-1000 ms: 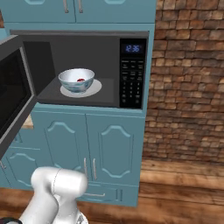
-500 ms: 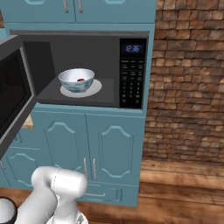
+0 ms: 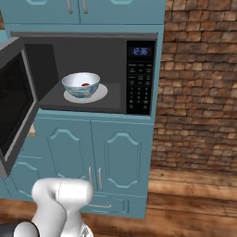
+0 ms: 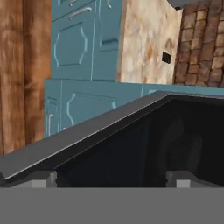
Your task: Pick the tomato from the sink and place it in the bowl. Then pick the bowl and place it in the microwave. Then close the microwave door and press the start button.
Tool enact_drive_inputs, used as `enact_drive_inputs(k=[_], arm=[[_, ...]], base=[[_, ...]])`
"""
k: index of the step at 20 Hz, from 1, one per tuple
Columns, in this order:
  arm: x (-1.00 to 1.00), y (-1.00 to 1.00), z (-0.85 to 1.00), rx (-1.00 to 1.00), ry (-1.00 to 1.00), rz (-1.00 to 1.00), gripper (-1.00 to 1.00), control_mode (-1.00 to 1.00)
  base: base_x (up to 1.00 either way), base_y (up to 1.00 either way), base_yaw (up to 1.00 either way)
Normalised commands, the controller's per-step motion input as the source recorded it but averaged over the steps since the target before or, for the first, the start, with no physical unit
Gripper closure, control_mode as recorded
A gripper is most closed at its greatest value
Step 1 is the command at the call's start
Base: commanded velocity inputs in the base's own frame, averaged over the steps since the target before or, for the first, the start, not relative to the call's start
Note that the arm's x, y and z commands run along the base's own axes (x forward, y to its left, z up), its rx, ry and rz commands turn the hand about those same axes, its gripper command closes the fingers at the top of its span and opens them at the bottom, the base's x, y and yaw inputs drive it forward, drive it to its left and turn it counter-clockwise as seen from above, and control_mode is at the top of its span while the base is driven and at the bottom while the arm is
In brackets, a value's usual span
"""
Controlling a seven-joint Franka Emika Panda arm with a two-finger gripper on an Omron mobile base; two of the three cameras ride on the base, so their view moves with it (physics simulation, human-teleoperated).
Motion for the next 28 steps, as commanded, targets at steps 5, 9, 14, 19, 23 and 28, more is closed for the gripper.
enact_drive_inputs(k=[5, 9, 14, 19, 23, 28], arm=[[0.05, -1.0, 0.0, 0.16, 0.0, 0.0, -1.0, -1.0], [0.61, -1.0, 0.0, 0.13, 0.0, 0.0, -1.0, -1.0], [0.95, -1.0, 0.0, 0.09, 0.0, 0.0, -1.0, -1.0], [1.0, -0.92, 0.0, 0.05, 0.0, -0.04, -1.0, -1.0], [1.0, -0.48, 0.0, 0.0, 0.03, -0.08, -1.0, -1.0], [1.0, -0.1, -0.03, 0.0, 0.05, -0.13, -1.0, -1.0]], base=[[0.0, 0.0, 0.0], [0.0, 0.0, 0.0], [0.0, 0.0, 0.0], [0.0, 0.0, 0.0], [0.0, 0.0, 0.0], [0.0, 0.0, 0.0]])
